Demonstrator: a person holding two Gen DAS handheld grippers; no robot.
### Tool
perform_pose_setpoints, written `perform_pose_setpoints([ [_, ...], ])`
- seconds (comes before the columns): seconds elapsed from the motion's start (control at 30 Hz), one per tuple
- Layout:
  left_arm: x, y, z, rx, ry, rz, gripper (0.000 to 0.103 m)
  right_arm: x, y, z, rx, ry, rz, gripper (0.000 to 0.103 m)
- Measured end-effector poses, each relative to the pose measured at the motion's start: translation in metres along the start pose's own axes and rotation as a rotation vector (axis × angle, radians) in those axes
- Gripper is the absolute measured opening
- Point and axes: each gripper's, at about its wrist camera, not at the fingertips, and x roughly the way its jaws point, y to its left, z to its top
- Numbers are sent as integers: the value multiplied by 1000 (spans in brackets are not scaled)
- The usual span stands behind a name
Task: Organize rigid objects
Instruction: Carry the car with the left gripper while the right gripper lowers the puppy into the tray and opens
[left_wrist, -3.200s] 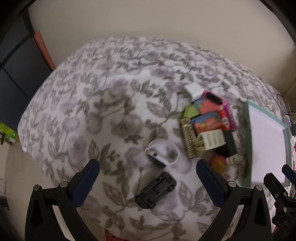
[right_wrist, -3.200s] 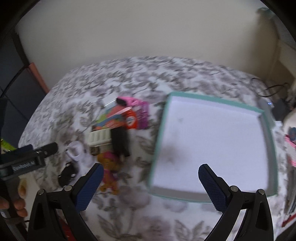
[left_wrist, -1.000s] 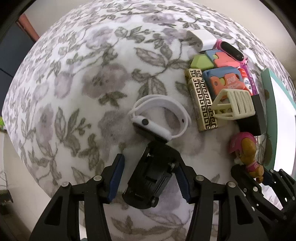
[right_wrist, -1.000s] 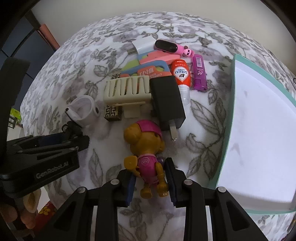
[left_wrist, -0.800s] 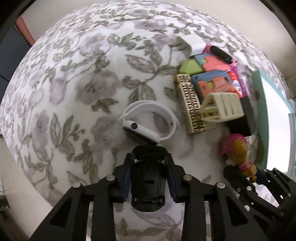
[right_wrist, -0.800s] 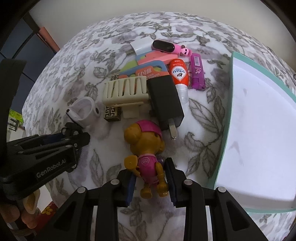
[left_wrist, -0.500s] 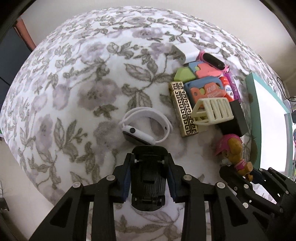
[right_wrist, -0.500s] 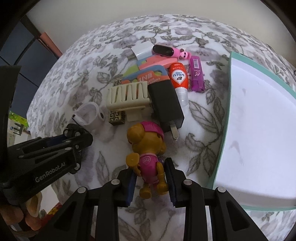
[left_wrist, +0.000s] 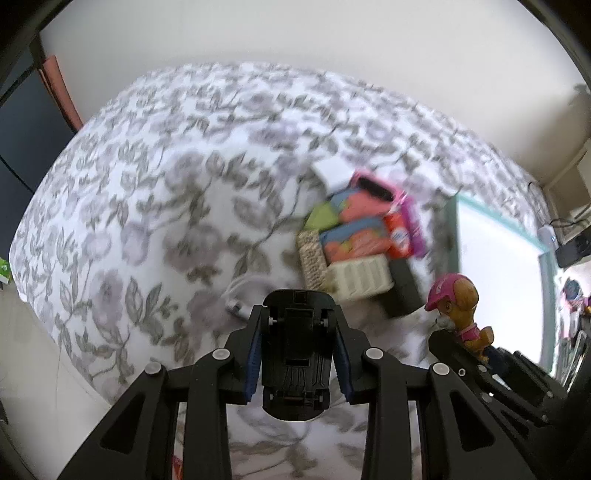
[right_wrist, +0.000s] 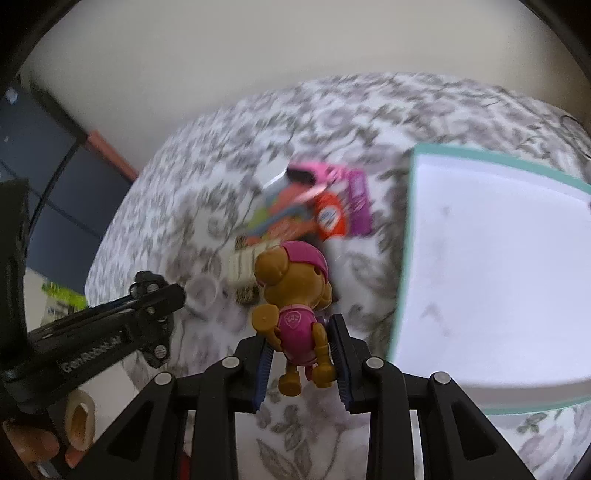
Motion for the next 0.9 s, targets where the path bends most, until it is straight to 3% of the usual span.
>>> perform_pose_setpoints([
  [0.17,-5,-18,-1,29,-50,-25,35,-18,-29,9,93,-81,-54,32],
  [0.5,-25,-96,-7,141,-87,-114,35,-41,-90,19,200,-173,-229,32],
  [0.9,-8,-165,-5,269,-98,-155,35,-64,-136,29,225,-252,-367,32],
])
